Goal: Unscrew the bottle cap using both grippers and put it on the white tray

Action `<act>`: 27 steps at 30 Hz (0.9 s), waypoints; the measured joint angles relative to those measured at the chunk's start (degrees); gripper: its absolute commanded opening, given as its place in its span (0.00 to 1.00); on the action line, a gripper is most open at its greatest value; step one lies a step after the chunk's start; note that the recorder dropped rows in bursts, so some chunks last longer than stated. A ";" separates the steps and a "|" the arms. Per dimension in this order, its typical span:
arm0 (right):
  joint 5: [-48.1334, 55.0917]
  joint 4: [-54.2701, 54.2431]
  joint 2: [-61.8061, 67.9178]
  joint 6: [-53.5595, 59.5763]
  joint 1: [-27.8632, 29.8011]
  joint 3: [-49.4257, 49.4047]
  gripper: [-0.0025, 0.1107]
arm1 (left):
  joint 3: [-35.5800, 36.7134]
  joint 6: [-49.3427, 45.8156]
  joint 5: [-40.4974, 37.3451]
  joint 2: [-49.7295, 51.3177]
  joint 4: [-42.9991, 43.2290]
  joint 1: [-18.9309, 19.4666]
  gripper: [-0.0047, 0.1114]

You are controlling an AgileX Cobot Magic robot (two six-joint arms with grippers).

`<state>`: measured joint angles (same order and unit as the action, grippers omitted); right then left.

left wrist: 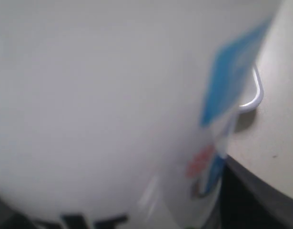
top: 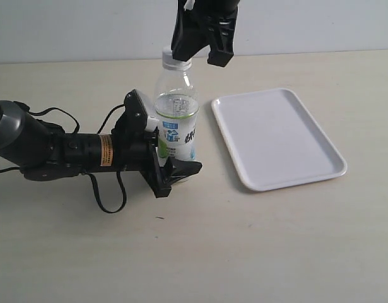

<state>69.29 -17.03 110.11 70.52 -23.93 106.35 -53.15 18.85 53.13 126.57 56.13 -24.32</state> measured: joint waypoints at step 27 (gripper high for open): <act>0.60 0.70 -5.45 -24.90 0.00 -0.12 0.45 | -0.03 -1.91 0.00 0.00 0.35 0.00 0.04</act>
<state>69.88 -16.34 104.66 45.62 -23.93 106.23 -53.18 16.94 53.13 126.57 56.48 -24.32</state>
